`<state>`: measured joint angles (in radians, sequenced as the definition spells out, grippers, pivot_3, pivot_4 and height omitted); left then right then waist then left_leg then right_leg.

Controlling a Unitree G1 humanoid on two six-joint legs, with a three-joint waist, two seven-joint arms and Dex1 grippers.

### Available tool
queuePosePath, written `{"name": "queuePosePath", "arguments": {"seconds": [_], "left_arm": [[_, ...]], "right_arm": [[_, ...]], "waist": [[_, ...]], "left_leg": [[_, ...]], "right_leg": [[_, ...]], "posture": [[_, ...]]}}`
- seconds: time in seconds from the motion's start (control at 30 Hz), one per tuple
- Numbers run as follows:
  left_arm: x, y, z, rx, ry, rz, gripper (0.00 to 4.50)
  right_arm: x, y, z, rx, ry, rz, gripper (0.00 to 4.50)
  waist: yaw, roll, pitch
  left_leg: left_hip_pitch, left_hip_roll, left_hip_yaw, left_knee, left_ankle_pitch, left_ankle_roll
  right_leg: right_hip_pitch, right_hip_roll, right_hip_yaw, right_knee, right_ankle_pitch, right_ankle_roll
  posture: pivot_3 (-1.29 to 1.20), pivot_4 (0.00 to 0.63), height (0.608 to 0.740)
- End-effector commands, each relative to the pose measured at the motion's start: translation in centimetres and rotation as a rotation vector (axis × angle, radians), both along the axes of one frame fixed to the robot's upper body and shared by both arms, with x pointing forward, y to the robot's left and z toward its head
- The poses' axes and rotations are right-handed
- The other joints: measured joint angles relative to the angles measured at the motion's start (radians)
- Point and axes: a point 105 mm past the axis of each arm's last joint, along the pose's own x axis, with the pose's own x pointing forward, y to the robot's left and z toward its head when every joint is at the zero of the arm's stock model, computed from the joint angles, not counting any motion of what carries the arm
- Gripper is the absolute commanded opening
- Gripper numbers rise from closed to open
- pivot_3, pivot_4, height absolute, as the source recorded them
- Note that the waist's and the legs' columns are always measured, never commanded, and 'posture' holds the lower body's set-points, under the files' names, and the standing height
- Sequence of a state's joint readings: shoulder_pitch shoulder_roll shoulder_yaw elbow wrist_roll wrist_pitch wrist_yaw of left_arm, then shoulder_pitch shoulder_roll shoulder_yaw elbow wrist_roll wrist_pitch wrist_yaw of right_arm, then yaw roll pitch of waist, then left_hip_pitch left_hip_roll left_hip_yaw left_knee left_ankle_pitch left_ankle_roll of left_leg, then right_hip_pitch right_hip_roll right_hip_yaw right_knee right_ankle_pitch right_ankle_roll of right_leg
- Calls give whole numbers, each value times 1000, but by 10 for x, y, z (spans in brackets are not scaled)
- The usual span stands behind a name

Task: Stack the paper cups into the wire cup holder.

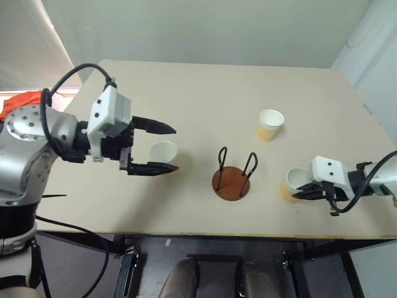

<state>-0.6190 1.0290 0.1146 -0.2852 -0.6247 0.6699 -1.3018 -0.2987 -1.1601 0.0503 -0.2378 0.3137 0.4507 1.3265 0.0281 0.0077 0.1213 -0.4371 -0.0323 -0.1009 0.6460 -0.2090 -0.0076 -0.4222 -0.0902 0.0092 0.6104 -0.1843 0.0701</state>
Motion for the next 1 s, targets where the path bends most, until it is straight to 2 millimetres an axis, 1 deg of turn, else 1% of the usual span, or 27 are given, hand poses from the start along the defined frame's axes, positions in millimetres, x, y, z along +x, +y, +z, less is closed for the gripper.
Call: {"name": "queuePosePath", "arguments": {"seconds": [0.03,0.1,0.13,0.17,0.2,0.27,0.33,0.4,0.47,0.63,0.8,1.0], "left_arm": [[3,10,14,-11,-69,40,4500],[6,13,15,-21,-68,53,4500],[7,14,15,-27,-68,58,4500],[9,15,16,-36,-67,64,4500],[10,16,17,-42,-67,67,4500],[12,19,20,-56,-71,81,4500],[15,22,22,-68,-82,99,4500],[14,22,22,-82,-87,105,4500],[10,22,22,-110,-94,108,4500],[-2,23,19,-133,-97,128,4500],[-7,24,19,-142,-96,146,4500],[-8,25,18,-135,-96,160,4500]], "right_arm": [[1,14,78,136,-171,104,24],[0,27,112,152,-267,204,24],[0,34,126,147,-315,249,24],[2,44,141,137,-377,315,24],[3,50,151,127,-414,358,24],[5,74,164,131,-444,484,24],[8,91,163,123,-430,566,24],[13,102,154,104,-400,619,24],[18,110,140,83,-362,653,24],[23,117,121,50,-311,694,24],[20,114,115,34,-286,723,24],[19,117,107,21,-277,754,24]], "waist": [[-3,2,1],[-9,3,1],[-11,2,1],[-13,2,1],[-15,2,1],[-19,2,1],[-21,1,1],[-22,2,1],[-20,2,1],[-15,2,1],[-15,2,1],[-19,2,1]], "left_leg": [[-1,0,0,0,0,0],[-1,0,1,-1,0,0],[-1,0,1,-1,1,0],[-1,1,0,-1,2,1],[0,2,0,-1,4,4],[0,3,-1,-2,4,5],[1,6,-1,-3,3,5],[1,9,-1,-3,3,3],[0,10,-1,-3,5,0],[-2,10,-2,-3,3,-3],[-1,10,-2,-5,3,-4],[2,11,-2,-7,5,-7]], "right_leg": [[-1,0,0,0,0,0],[-3,0,0,1,1,-1],[-3,1,0,2,0,-2],[-3,1,-1,2,0,-3],[-3,1,-2,2,0,-5],[-4,2,-4,3,-1,-8],[-4,3,-6,4,-1,-13],[-5,5,-8,4,-1,-16],[-7,5,-8,7,-1,-18],[-11,5,-8,15,-9,-30],[-11,5,-8,16,-10,-30],[-11,5,-8,19,-9,-30]], "posture": [[0,150,740],[0,150,740],[0,150,740],[0,150,740],[0,150,740],[0,150,740],[0,150,740],[0,150,740],[0,150,740],[0,150,740],[0,150,740],[0,150,740]]}}
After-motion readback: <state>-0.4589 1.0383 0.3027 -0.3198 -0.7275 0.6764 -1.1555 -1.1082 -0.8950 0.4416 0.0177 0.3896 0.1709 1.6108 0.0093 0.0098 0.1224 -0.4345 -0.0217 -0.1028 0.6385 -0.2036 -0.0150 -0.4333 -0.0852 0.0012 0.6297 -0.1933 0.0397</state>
